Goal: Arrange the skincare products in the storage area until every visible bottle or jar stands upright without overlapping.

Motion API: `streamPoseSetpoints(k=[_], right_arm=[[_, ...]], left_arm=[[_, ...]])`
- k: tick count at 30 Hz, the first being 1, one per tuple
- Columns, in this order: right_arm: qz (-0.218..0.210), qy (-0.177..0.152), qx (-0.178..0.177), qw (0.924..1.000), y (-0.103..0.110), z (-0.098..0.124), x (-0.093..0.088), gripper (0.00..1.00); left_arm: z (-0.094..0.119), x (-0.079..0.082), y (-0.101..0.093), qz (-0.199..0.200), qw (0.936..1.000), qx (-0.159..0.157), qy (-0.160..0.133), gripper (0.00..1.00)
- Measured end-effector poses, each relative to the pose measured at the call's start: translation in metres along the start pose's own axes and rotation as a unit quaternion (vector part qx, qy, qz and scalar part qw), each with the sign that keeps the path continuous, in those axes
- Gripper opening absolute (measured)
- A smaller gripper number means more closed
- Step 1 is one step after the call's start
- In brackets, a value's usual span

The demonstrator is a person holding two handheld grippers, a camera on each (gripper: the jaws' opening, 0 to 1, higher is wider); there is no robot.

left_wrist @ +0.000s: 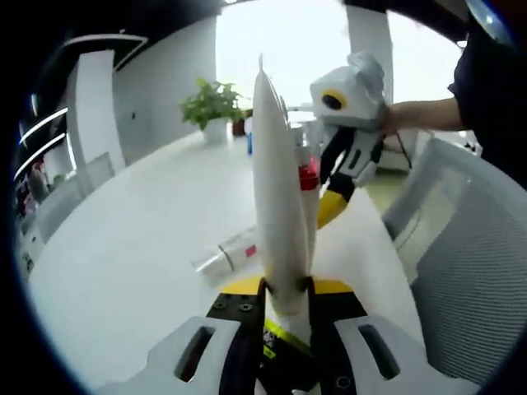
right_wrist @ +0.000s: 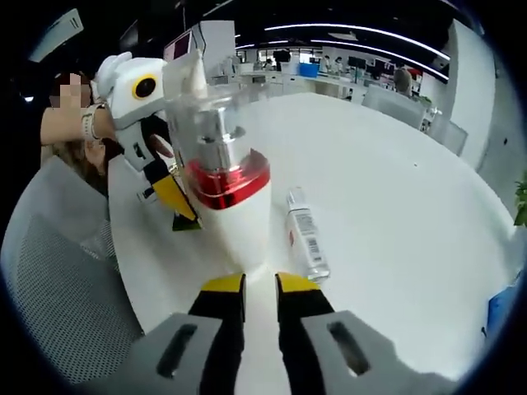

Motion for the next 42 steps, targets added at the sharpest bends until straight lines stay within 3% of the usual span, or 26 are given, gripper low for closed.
streamPoseSetpoints(k=[5,12,16,26,35,42], right_arm=[[0.003,-0.020,0.030,0.9994,0.009,0.011,0.012,0.38],[-0.021,-0.115,0.054,0.9917,0.012,0.020,0.042,0.46],[-0.033,-0.129,0.055,0.9896,0.007,0.005,0.040,0.48],[-0.024,-0.122,0.033,0.9917,0.013,-0.015,0.031,0.39],[0.012,-0.106,0.082,0.9909,0.011,-0.015,0.031,0.33],[0.015,-0.100,0.083,0.9914,0.010,-0.016,0.032,0.33]], left_arm=[[0.000,0.000,0.001,-0.001,1.0000,-0.001,-0.002,0.16],[0.000,0.000,0.000,-0.002,0.9999,-0.011,-0.008,0.16],[0.000,0.000,0.000,-0.002,0.9999,-0.013,-0.011,0.16],[-0.001,0.000,0.000,-0.002,0.9999,-0.011,-0.009,0.16],[-0.001,0.000,0.000,-0.003,0.9998,-0.015,-0.012,0.16],[-0.001,0.000,-0.002,-0.010,0.9996,-0.022,-0.014,0.16]])
Point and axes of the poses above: the point that each gripper's makers call its tool centre point, and the gripper's own axes: z roughly backward along the fingers, y roughly to its left, x roughly out of its top, the point moved 6 cm from there along z, roughly backward along the fingers, and after that the axes turned 3 degrees about -z, right-handed, at the moved point
